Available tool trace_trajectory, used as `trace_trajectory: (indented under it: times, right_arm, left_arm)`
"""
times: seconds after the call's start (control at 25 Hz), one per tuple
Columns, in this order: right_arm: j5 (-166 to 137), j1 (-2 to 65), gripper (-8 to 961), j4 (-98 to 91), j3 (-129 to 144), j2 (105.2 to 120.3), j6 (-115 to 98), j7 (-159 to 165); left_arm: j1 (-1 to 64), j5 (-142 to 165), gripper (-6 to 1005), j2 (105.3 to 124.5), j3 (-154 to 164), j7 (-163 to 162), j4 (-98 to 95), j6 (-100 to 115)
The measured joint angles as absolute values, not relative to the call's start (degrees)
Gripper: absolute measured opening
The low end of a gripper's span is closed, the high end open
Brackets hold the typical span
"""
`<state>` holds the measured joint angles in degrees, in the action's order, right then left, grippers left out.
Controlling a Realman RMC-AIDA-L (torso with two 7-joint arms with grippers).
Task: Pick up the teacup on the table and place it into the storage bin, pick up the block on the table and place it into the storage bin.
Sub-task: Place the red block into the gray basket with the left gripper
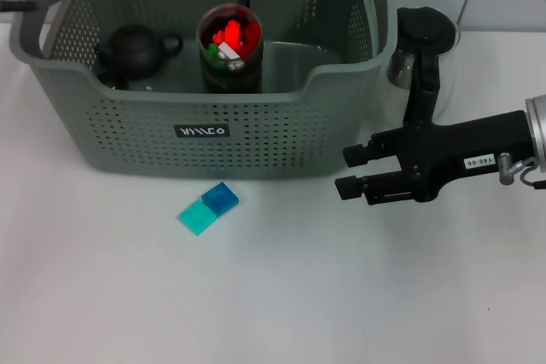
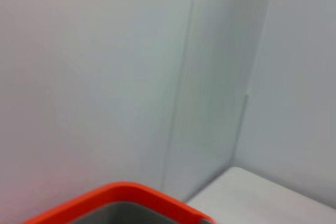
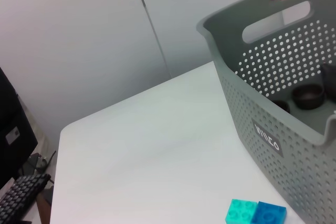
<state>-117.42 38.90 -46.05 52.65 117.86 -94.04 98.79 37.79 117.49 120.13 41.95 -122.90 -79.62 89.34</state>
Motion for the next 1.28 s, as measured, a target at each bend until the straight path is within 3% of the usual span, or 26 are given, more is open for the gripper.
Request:
trace_trajectory:
  times: [0.48, 0.76, 1.16, 1.28]
  right_arm:
    - [-117.40, 39.26, 609, -46.14, 52.65, 117.86, -93.97, 99.04]
    - [-117.42, 39.29, 610, -46.15, 52.65, 117.86, -93.93, 99.02]
    - [-117.43, 39.29, 609, -46.15, 52.65, 117.86, -93.80, 98.86]
    - [-117.44, 39.29, 609, -46.15, 52.64, 117.86, -93.86, 98.99]
  left_arm:
    - [42.33, 134.20, 179, 120.58, 55.68, -122.68, -65.14, 68.08]
    - [43.47, 140.55, 185, 121.82, 57.78, -124.20, -63.08, 63.35]
    - [42.97, 140.38, 193, 121.93, 56.94, -127.85, -64.60, 62.26]
    - [41.27, 137.88, 296, 122.29, 55.22, -129.29, -68.55, 64.81]
